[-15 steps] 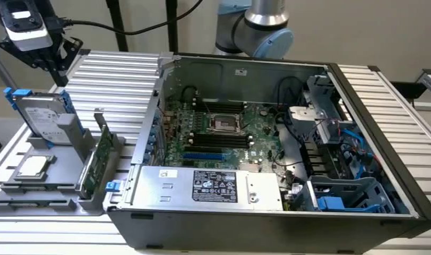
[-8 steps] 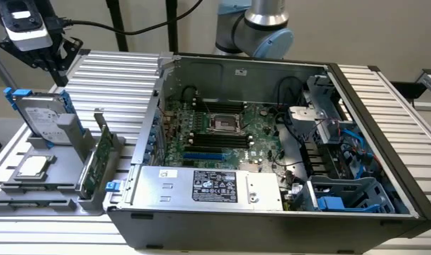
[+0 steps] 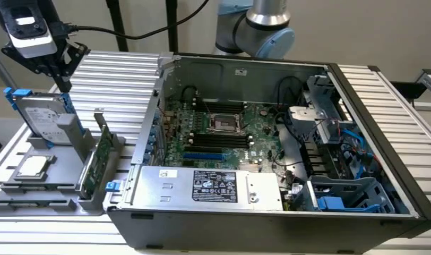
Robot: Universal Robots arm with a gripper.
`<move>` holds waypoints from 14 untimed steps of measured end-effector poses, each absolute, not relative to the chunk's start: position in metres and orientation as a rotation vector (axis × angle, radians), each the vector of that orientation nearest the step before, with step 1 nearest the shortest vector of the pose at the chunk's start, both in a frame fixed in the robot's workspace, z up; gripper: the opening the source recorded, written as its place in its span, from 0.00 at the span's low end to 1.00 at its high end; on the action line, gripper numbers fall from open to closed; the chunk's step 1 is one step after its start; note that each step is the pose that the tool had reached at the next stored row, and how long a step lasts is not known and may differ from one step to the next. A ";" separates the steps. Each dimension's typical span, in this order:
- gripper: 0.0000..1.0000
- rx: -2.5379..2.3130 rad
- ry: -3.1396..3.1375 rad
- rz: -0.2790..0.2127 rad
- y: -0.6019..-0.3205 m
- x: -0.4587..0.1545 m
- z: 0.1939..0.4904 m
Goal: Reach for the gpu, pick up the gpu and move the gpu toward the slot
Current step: 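Reach for the gpu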
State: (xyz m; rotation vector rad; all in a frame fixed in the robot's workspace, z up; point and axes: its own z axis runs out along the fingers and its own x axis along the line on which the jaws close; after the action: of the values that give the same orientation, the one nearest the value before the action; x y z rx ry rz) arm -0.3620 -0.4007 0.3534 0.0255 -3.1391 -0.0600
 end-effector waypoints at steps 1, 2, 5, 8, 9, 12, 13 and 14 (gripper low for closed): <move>0.11 0.025 -3.139 -0.060 -0.404 -0.360 0.353; 0.11 0.025 -3.139 -0.060 -0.407 -0.358 0.353; 0.11 0.025 -3.139 -0.060 -0.418 -0.352 0.353; 0.11 0.025 -3.139 -0.060 -0.429 -0.346 0.353; 0.11 0.025 -3.139 -0.060 -0.432 -0.344 0.353; 0.11 0.024 -3.139 -0.060 -0.444 -0.340 0.352; 0.11 0.024 -3.139 -0.060 -0.447 -0.339 0.351; 0.11 0.024 -3.139 -0.060 -0.451 -0.338 0.351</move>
State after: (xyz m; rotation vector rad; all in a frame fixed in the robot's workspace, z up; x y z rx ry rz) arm -0.3379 -0.4513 0.3512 0.0241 -3.1387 -0.0600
